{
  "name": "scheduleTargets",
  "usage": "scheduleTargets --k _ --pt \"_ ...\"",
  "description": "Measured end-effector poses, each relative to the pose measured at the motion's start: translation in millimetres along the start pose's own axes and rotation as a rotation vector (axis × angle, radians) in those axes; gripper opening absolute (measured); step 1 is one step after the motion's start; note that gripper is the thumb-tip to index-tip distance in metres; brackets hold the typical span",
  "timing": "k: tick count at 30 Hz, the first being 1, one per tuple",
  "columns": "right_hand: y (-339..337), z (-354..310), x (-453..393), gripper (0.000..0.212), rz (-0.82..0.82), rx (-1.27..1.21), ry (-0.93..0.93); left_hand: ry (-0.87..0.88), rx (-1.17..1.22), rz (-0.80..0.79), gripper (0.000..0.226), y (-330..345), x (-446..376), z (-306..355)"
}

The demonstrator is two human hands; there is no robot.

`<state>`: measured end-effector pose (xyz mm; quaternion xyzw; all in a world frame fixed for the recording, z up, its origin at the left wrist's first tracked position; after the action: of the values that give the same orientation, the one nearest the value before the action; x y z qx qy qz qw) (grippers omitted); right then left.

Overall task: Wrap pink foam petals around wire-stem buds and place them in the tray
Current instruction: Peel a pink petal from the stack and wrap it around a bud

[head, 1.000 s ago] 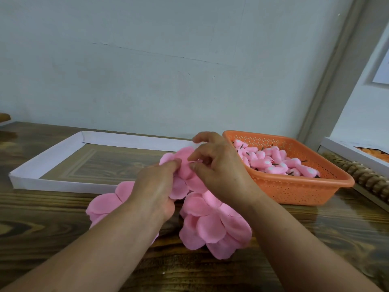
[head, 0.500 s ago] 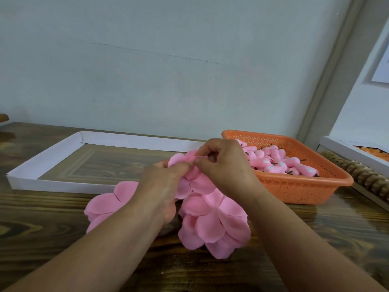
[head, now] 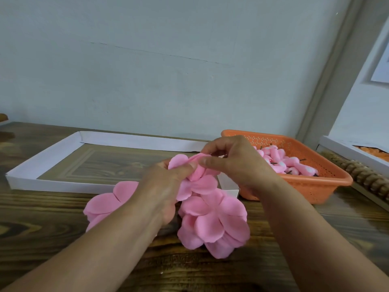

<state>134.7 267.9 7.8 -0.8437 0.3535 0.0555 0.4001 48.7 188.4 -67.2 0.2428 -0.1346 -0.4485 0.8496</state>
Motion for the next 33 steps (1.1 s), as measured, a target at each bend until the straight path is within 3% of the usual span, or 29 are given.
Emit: scheduleTargets --k 4,18,27,33 --pt "2 6 2 0.004 -0.078 -0.032 -0.016 -0.024 0.005 -0.021 0.006 3 1 0" --pt "6 13 3 0.004 -0.09 -0.264 -0.037 -0.124 0.06 -0.009 0.01 7 5 -7" --pt "11 11 4 0.015 -0.133 -0.306 -0.064 -0.049 0.093 0.03 0.013 6 6 1" --pt "10 7 7 0.018 -0.137 -0.419 -0.078 -0.089 0.128 0.002 0.008 10 9 -1"
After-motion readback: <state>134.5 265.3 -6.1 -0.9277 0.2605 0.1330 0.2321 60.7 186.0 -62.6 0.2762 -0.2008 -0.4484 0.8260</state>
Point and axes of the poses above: each hand's wrist, its own x-axis away from the middle knuckle, its own y-axis out of the palm, z = x × y, the point moved 10 cm from there along -x, towards the middle knuckle, and after that the axes turned 11 degrees about x, right-handed, at the moved point
